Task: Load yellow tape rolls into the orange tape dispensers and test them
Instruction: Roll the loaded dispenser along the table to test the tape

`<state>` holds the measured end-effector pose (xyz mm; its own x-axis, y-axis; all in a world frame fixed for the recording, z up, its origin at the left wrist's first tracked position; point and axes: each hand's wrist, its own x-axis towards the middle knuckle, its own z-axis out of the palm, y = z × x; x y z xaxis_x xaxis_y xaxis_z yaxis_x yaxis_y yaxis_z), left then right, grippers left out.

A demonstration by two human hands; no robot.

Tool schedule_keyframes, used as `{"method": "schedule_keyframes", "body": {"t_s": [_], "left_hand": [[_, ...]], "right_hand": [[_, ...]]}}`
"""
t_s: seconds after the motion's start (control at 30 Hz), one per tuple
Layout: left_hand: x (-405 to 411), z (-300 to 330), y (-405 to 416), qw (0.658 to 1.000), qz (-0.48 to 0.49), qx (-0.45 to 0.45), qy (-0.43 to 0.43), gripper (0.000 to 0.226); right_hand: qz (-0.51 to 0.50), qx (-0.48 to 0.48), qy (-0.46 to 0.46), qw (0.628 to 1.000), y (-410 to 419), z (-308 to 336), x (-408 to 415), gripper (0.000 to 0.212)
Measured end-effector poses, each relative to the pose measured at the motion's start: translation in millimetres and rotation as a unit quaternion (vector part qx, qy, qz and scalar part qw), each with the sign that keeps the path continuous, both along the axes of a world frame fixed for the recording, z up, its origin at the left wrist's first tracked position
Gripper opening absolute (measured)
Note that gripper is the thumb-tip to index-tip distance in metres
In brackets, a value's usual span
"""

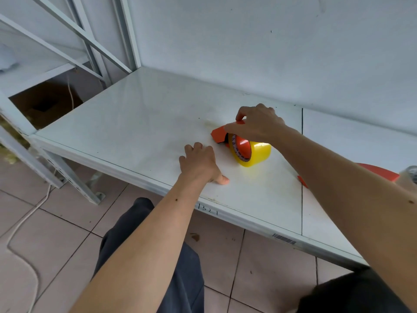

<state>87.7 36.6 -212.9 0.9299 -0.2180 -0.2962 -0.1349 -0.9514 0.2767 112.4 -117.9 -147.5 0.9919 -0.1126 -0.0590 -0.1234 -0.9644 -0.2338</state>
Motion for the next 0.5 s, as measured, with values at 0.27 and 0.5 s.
{"method": "schedule_keyframes", "body": {"t_s": [0.27,0.5], "left_hand": [[-4,-1,0,1.0,-0.001,-0.002,-0.006,0.095],[-7,-2,-2,1.0,-0.009,-0.016,-0.01,0.091]], "right_hand": [[0.031,-0.122,0.041,0.991,6,7,2,0.048],[0.027,-0.127,0.04,0.991,21,11,7,0.038]]}}
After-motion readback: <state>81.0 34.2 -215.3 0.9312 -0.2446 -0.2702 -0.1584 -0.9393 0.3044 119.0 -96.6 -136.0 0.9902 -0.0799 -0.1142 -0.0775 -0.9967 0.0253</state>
